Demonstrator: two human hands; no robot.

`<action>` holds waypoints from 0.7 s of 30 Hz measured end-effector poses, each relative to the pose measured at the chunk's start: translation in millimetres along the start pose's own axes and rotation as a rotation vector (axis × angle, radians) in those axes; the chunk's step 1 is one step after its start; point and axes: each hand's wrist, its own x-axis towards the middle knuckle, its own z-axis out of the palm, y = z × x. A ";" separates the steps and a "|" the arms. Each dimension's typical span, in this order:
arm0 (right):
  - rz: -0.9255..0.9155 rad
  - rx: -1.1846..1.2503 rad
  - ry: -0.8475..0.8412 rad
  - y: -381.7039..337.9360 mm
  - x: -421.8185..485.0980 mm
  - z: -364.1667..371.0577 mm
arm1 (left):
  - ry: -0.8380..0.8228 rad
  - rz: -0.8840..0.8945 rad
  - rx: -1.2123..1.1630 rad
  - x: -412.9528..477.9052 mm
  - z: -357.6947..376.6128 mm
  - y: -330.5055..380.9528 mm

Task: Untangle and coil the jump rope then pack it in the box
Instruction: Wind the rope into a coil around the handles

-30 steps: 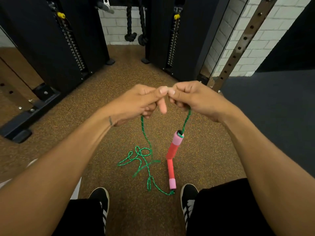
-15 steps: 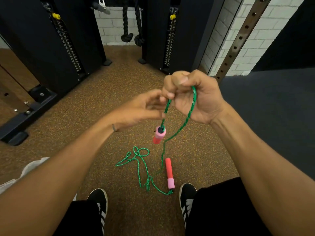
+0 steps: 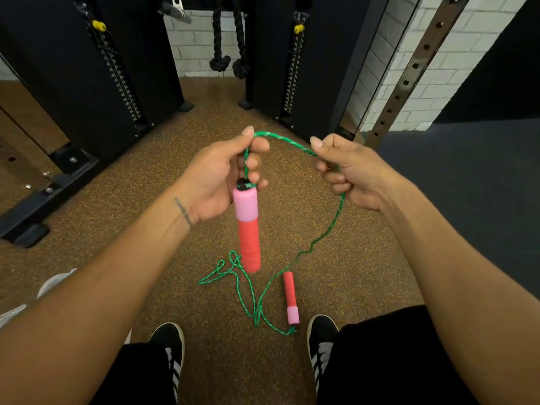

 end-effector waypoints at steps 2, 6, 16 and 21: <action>0.009 -0.058 0.038 5.2 2.5 -0.4 | 0.051 0.018 -0.073 0.6 -6.2 7.7; 0.027 -0.323 0.016 16.5 3.9 8.1 | 0.057 0.081 -0.132 -2.0 -9.1 15.4; -0.106 -0.628 -0.161 31.2 -1.2 29.5 | 0.046 0.192 -0.182 -3.6 -7.3 23.7; -0.195 -0.723 -0.204 34.3 -3.5 35.6 | 0.043 0.179 -0.063 -0.6 -11.6 18.6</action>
